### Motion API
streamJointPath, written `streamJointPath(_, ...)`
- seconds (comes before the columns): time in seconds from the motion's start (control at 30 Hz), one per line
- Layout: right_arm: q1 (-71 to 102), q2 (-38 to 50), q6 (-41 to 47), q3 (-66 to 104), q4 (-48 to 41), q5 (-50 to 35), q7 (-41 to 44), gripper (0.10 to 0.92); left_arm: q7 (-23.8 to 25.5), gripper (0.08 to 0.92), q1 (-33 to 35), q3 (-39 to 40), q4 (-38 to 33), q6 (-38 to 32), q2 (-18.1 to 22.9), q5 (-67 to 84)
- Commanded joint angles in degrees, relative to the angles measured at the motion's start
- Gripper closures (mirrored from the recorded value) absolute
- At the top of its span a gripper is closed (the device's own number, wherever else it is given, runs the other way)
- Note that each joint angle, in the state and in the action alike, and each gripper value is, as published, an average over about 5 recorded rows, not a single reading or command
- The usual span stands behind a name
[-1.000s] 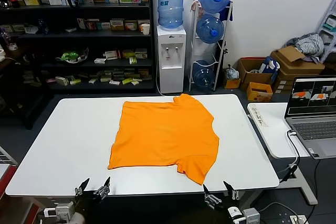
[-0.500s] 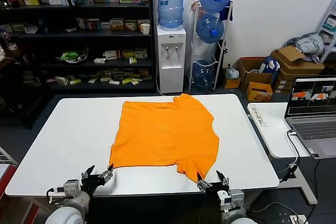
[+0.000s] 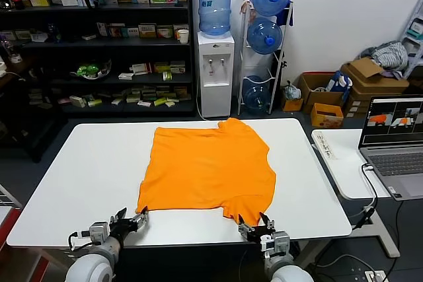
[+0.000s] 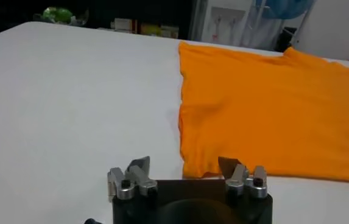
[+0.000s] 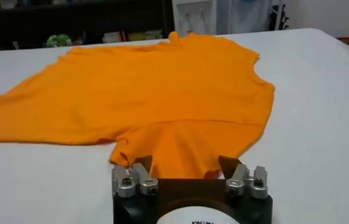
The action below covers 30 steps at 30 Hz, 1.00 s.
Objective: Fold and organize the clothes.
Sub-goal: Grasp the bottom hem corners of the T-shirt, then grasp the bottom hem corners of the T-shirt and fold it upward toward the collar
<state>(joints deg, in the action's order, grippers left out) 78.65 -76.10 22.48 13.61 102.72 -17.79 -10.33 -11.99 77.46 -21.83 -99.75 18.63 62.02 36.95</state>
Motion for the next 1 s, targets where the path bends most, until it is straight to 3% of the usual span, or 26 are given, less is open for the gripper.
streamJointPath(0.03,-1.2,-0.5,0.2,-0.9,-1.1,0.8,-0.5,0.445,0.2,0.354,-1.2,0.7,1.4,0.1,0.1,-0.7)
streamJointPath(0.57,1.2,0.4,-2.6,0.1,1.2,1.4,-0.5,0.889,-0.2,0.813,-0.8,1.2,0.5,-1.2,0.9,-2.3)
streamJointPath(0.7,3.6,2.0,-3.6,0.8,4.4,0.6,-0.2,0.901,-0.5,0.901,0.9,0.5,-2.4,-1.4,0.6,-2.3)
streamJointPath(1.0,20.8,9.0,-5.7,5.5,19.6,-2.6,-1.8,0.901,-3.2,0.908,13.3,-3.3,-14.7,-0.8,-1.4,1.5)
